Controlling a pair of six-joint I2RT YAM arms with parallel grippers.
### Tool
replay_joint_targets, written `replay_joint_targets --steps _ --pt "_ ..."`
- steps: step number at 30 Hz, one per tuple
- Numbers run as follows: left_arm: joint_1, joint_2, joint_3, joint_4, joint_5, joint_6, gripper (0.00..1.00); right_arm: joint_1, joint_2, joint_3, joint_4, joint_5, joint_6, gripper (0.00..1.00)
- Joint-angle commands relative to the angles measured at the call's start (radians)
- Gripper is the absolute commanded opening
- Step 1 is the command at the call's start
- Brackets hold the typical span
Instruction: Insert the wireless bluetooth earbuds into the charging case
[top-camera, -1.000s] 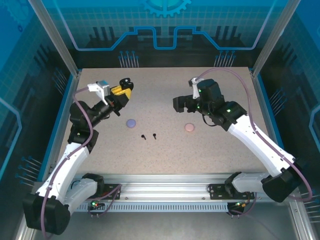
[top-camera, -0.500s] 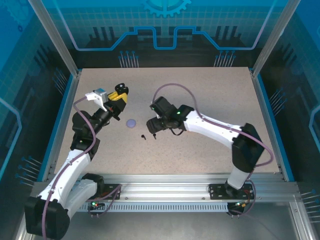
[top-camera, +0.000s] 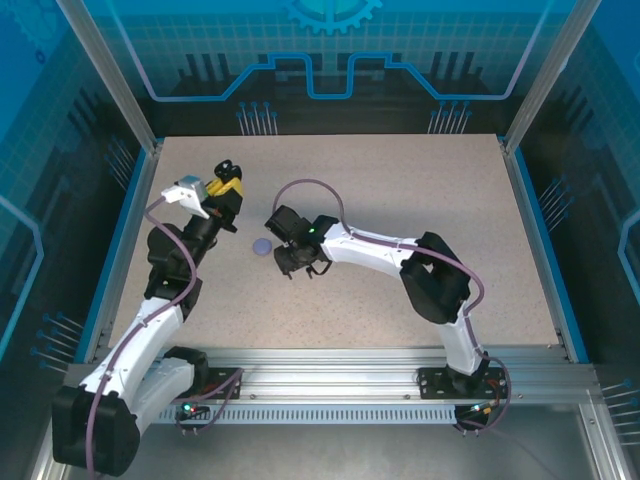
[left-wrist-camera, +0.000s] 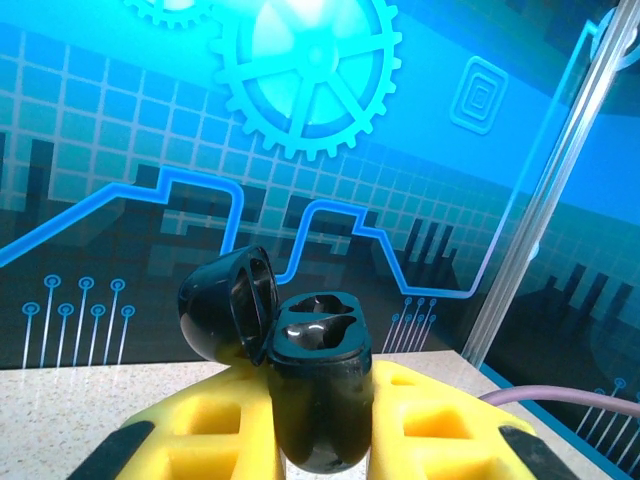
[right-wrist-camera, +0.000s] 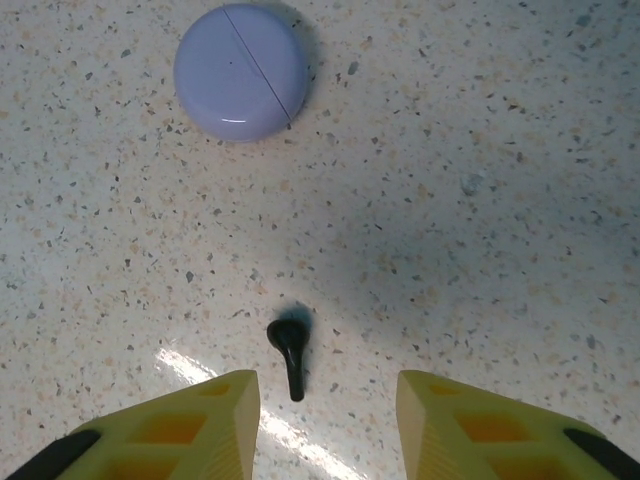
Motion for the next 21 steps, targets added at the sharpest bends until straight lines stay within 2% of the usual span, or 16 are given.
replay_joint_targets --steps 1,10,21 --pt "0.003 0.003 0.000 0.061 -0.037 -0.010 0.00 0.017 0.051 0.051 -0.021 -0.019 0.006 0.41" --pt "0.009 0.017 -0.008 0.087 -0.026 -0.020 0.00 0.035 0.155 0.143 -0.070 -0.002 0.014 0.43" --pt "0.010 0.024 -0.012 0.100 -0.011 -0.027 0.00 0.041 0.176 0.126 -0.073 0.003 0.022 0.41"
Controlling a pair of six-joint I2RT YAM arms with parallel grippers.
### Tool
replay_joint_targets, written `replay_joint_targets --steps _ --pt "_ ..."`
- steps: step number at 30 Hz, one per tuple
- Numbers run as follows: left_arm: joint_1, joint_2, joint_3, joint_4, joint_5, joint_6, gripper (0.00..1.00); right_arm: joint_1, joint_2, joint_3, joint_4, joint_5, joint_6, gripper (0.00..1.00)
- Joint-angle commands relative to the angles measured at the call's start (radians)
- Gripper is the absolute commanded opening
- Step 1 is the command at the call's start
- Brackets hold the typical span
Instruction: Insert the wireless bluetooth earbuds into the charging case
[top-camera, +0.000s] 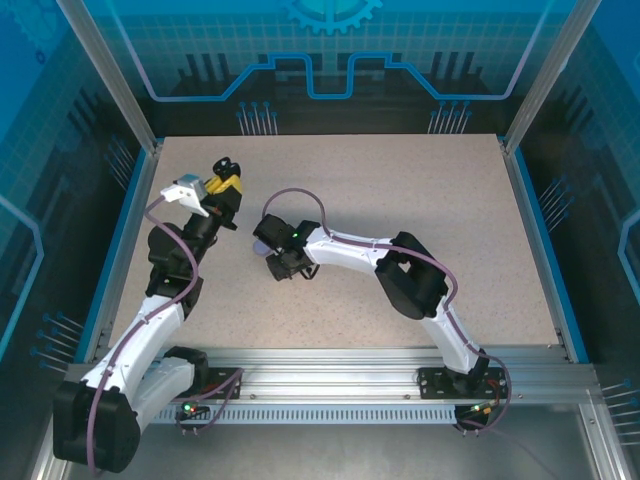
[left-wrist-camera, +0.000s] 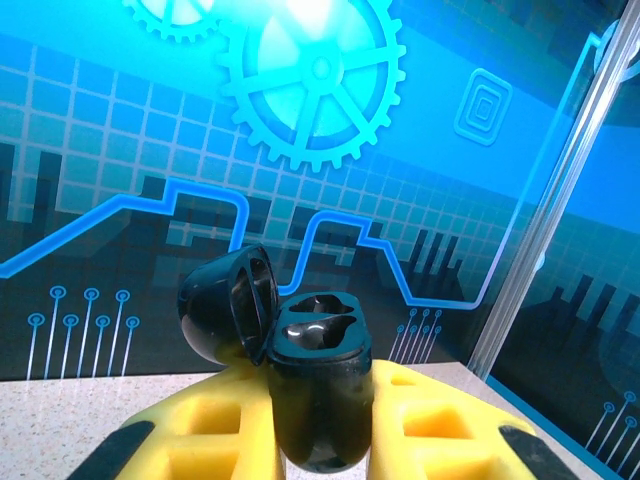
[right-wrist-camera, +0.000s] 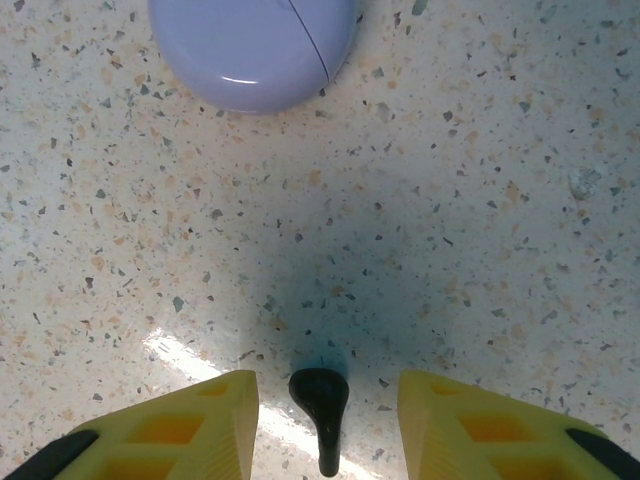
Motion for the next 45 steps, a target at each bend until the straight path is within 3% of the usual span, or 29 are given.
replay_joint_targets --steps 1,29,39,45 --pt "0.008 0.005 -0.012 0.053 -0.001 -0.024 0.00 0.015 0.028 0.010 -0.020 0.001 0.018 0.41" --pt "0.008 0.007 -0.013 0.057 0.008 -0.033 0.00 0.029 0.095 0.046 -0.030 -0.003 0.033 0.33" --pt "0.008 0.008 -0.012 0.059 0.010 -0.035 0.00 0.044 0.101 0.060 -0.047 0.016 0.035 0.27" --pt "0.008 0.007 -0.013 0.060 0.014 -0.038 0.00 0.044 0.073 0.054 -0.043 0.020 0.037 0.18"
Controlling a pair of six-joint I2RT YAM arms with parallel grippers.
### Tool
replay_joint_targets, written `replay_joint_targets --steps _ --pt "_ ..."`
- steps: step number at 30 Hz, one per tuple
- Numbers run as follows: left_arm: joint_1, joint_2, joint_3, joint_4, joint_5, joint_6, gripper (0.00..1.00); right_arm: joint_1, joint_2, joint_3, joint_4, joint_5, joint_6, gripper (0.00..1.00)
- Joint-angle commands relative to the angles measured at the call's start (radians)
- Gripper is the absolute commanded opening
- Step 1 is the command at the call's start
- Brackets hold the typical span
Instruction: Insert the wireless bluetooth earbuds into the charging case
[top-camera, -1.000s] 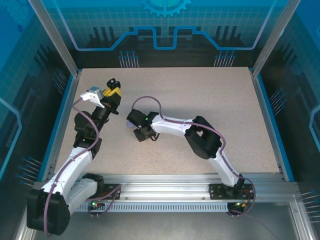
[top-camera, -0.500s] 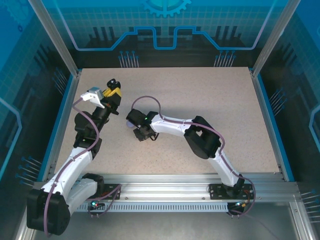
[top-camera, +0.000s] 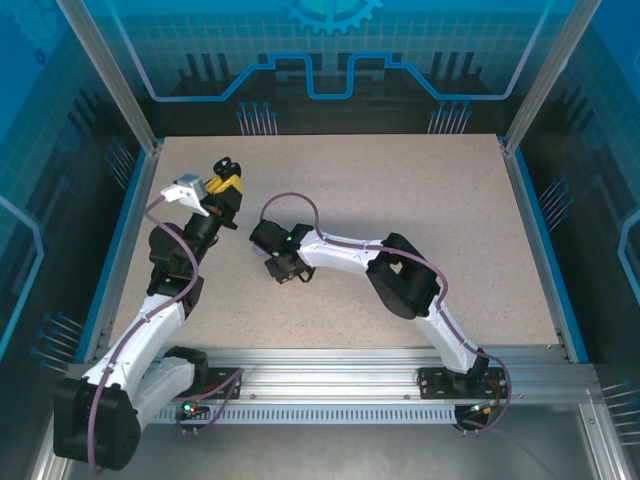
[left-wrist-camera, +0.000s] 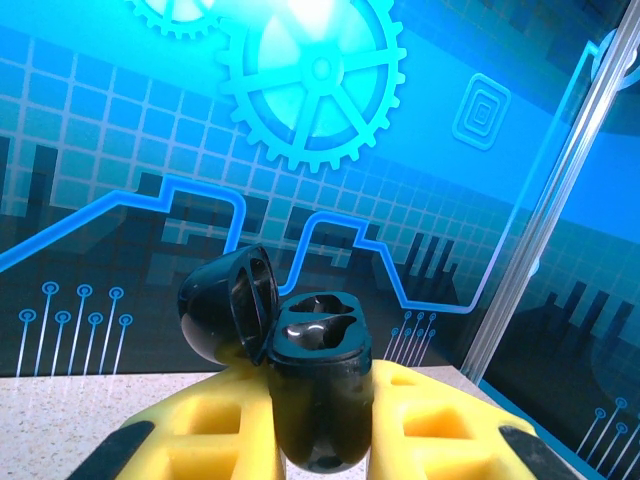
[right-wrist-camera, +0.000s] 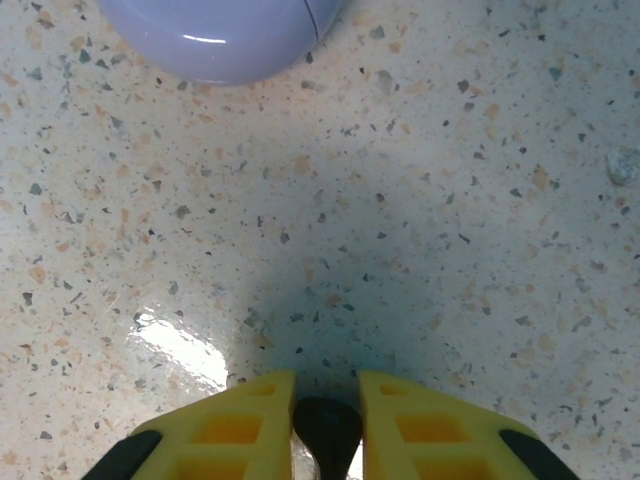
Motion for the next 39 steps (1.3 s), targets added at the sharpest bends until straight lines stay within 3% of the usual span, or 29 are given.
replay_joint_targets --steps 1,11,25,35,39 --pt "0.008 -0.005 -0.007 0.042 0.014 -0.019 0.00 0.028 0.005 0.009 -0.007 -0.012 0.014 0.16" --pt "0.008 0.003 -0.007 0.069 0.052 -0.029 0.00 0.008 -0.110 -0.008 0.000 0.034 -0.013 0.15" --pt "0.008 0.086 0.004 0.163 0.132 -0.036 0.00 -0.118 -0.305 -0.049 0.056 0.035 -0.074 0.13" --pt "0.006 0.245 -0.031 0.401 0.219 -0.051 0.00 -0.207 -0.467 -0.031 0.082 0.033 -0.146 0.13" --pt "0.003 0.358 -0.040 0.582 0.283 -0.072 0.00 -0.224 -0.522 -0.009 0.083 0.042 -0.182 0.12"
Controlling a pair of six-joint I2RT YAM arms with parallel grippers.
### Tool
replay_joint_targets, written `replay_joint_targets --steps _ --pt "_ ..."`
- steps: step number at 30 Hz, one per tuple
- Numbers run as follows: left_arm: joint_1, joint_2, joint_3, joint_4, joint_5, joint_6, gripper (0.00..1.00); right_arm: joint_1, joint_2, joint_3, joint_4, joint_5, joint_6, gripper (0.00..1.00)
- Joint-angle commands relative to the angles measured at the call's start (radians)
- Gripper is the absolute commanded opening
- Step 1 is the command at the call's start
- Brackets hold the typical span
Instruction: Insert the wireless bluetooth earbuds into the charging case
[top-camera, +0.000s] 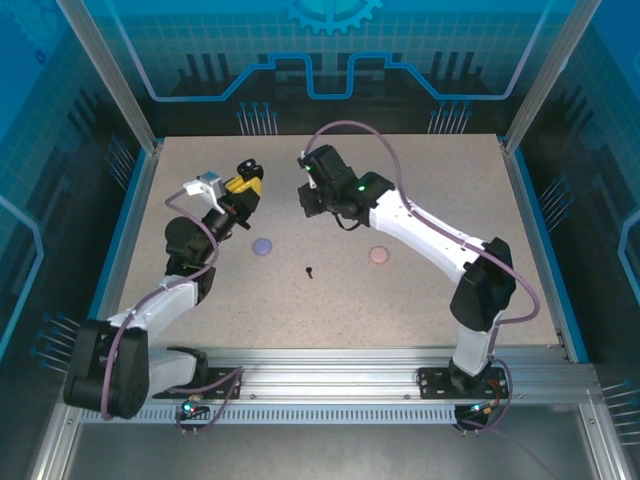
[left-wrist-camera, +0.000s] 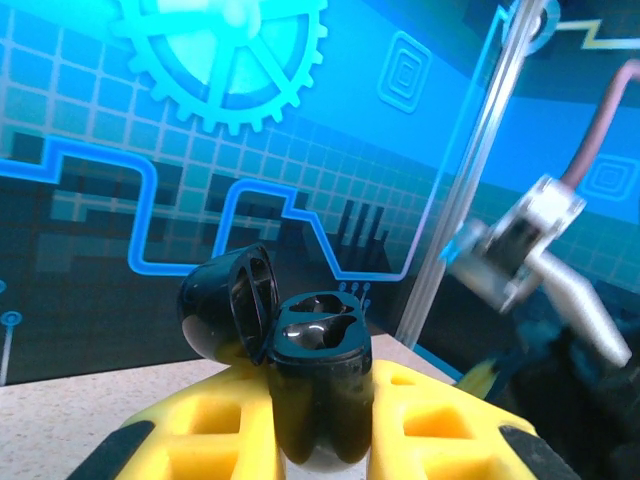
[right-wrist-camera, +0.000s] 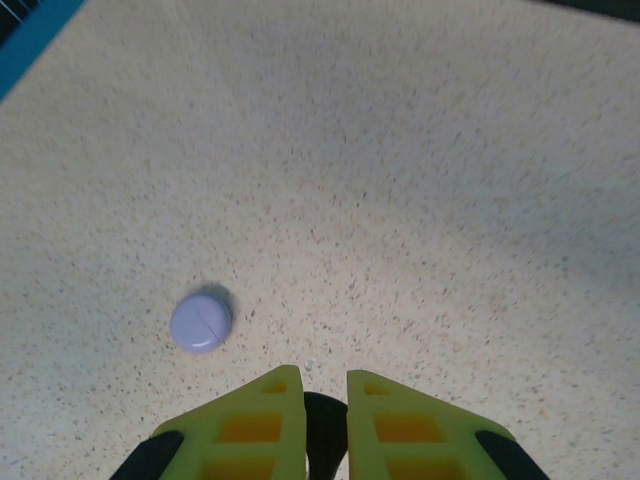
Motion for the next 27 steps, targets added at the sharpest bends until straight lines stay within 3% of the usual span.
replay_joint_targets --steps 1,15,27 --pt "0.002 0.082 -0.015 0.255 0.087 -0.036 0.00 -0.016 -0.063 0.039 0.015 0.017 -0.054 0.13" --pt "-0.063 0.210 0.089 0.288 0.275 0.097 0.00 -0.021 -0.193 0.066 0.103 0.034 -0.118 0.12" --pt "-0.103 0.223 0.103 0.287 0.319 0.194 0.00 -0.006 -0.320 -0.104 0.327 -0.073 -0.190 0.12"
